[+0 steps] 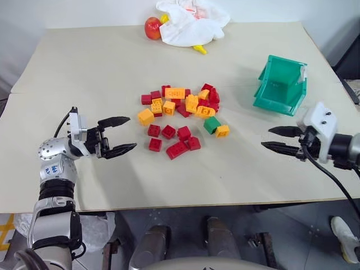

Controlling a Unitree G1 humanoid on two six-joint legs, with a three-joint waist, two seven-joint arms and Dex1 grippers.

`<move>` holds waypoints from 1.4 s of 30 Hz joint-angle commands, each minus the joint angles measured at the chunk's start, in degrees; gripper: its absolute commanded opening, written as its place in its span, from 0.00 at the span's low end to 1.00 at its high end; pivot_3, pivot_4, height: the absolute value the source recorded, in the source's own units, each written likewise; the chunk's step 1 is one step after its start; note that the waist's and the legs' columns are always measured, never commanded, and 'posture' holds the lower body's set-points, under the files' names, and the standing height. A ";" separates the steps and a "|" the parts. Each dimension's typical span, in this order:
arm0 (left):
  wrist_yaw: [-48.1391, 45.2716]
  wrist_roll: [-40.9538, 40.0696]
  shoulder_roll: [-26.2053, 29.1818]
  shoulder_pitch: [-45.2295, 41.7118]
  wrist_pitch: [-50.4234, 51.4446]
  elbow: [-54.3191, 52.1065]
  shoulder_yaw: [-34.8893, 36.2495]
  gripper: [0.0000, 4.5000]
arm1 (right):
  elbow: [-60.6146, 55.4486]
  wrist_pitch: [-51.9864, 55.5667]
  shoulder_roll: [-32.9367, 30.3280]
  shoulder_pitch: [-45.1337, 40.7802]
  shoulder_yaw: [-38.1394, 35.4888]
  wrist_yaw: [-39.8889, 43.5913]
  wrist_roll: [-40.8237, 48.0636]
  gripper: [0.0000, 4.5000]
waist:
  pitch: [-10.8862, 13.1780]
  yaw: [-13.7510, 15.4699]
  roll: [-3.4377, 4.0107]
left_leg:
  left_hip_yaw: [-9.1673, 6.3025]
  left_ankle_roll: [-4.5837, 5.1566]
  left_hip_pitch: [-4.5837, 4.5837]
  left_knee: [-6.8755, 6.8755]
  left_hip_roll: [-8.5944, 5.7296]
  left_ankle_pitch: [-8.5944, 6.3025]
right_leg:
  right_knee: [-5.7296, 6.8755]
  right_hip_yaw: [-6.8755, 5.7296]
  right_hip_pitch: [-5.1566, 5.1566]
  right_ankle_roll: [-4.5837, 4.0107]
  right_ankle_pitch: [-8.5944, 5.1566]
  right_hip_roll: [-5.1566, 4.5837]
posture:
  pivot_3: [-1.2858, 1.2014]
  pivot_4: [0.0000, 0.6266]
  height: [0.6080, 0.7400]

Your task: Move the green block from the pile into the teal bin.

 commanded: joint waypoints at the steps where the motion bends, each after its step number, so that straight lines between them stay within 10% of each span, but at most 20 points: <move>1: -2.51 0.08 0.35 -1.32 -1.11 0.80 0.43 1.00 | -3.15 4.02 -2.10 0.18 -3.46 -0.90 2.84 0.78 | 0.00 0.02 0.00 | 0.01 0.00 0.00 0.05 0.01 0.00 | -0.04 0.00 0.00 0.00 0.00 0.00 | 0.52 0.24 1.00; 4: -2.58 0.13 0.26 -1.99 -1.55 1.64 0.32 1.00 | -4.40 7.42 -2.22 -2.08 -2.71 -4.42 3.19 0.99 | 0.00 0.22 0.00 | 0.00 0.00 -0.01 0.25 0.01 0.00 | 0.00 0.02 0.02 -0.02 0.02 0.00 | 0.52 0.24 1.00; 18: -2.57 0.74 -2.45 -3.89 -3.50 3.00 -0.48 1.00 | 8.62 29.48 12.13 -37.06 30.84 -20.15 -2.17 0.99 | 0.02 -0.05 0.02 | 0.02 0.00 -0.13 0.42 0.00 -0.01 | 0.02 0.07 -0.06 -0.02 0.12 -0.01 | 0.52 0.24 1.00; 30: -0.84 0.73 -5.68 -2.99 -4.58 0.94 -1.09 1.00 | 38.97 32.32 33.39 -53.81 41.09 -26.85 -10.18 0.99 | 0.01 -0.30 0.00 | -0.14 0.02 -0.18 0.39 -0.06 -0.02 | 0.27 -0.03 -0.10 -0.03 0.14 0.00 | 0.52 0.24 1.00; 42: 0.35 0.81 -5.65 -1.21 -4.34 -0.86 -0.49 1.00 | 33.68 31.55 32.64 -52.98 39.67 -24.16 -11.18 0.18 | 0.01 -1.19 0.01 | -0.22 0.01 -0.18 0.46 -0.11 -0.02 | 0.46 -0.02 -0.11 -0.05 0.14 -0.02 | 0.52 0.24 1.00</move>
